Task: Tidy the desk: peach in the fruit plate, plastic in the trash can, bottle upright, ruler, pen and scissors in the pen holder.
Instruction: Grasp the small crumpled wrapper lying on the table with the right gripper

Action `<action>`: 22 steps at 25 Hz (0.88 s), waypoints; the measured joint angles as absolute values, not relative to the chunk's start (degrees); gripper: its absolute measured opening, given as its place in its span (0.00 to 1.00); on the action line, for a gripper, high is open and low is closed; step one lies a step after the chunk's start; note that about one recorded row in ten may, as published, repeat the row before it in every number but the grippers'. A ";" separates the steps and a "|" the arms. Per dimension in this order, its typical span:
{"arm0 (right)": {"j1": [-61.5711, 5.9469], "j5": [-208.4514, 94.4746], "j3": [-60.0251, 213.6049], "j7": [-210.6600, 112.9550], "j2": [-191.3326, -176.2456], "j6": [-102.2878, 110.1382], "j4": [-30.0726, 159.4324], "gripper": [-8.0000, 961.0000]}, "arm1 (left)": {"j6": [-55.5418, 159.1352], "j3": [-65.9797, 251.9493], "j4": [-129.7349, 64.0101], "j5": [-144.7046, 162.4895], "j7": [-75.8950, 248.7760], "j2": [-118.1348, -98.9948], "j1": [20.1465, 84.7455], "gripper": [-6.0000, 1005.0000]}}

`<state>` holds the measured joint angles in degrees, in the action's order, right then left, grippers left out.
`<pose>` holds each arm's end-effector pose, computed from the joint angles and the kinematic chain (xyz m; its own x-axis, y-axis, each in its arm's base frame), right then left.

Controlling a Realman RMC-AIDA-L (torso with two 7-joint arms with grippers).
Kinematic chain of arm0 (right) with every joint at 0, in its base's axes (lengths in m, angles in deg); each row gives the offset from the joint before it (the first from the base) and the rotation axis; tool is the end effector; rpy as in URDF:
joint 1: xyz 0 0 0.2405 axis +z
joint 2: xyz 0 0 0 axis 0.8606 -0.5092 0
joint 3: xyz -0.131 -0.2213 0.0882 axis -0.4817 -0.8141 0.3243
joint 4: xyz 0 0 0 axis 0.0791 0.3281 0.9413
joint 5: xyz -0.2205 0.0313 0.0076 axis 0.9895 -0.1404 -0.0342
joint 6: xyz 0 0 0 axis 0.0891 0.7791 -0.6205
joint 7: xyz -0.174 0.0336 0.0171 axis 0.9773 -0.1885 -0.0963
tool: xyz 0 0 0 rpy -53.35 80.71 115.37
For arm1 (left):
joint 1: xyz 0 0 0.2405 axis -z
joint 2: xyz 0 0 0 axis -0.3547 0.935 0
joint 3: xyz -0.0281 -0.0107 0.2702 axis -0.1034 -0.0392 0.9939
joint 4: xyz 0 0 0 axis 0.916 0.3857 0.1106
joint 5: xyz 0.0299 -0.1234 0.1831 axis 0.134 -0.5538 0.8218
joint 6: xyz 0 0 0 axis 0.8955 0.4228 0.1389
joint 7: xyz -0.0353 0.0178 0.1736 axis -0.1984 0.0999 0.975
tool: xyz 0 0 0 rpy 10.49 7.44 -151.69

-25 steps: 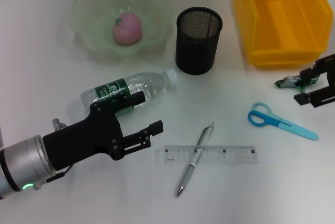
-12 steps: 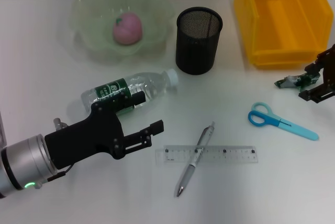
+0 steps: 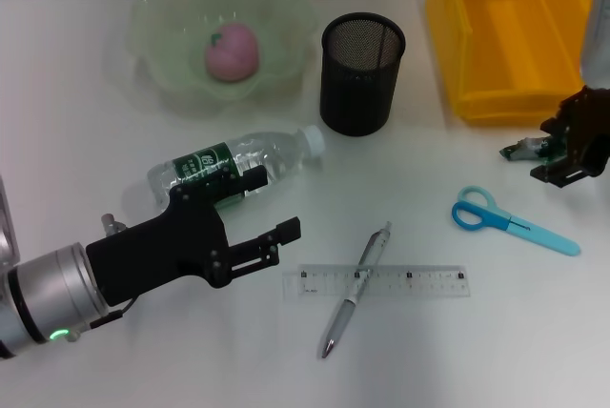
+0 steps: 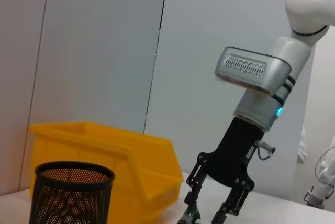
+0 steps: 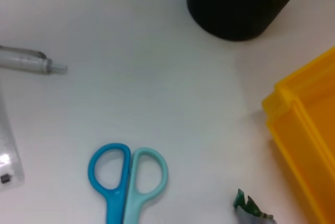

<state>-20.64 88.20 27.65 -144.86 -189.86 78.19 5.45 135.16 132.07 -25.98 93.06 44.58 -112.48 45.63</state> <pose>0.2776 0.4185 0.0074 0.8737 -0.2704 0.4043 -0.1083 -0.9185 -0.3803 -0.2836 0.2821 -0.0957 0.6811 0.1545 0.7157 0.4066 -0.8927 -0.1943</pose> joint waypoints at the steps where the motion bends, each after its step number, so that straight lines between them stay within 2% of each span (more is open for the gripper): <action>1: -20.56 88.46 27.43 -144.86 -189.91 77.62 6.00 0.67 | 135.16 132.07 -25.98 93.06 44.58 -112.48 45.63 0.77; 13: -20.29 88.70 25.52 -145.12 -189.99 71.98 9.34 0.65 | 134.78 132.07 -26.02 93.06 44.58 -112.47 45.89 0.77; 22: -20.19 88.71 25.35 -145.09 -190.08 70.59 10.76 0.60 | 134.78 132.07 -26.02 93.06 44.58 -112.47 46.09 0.77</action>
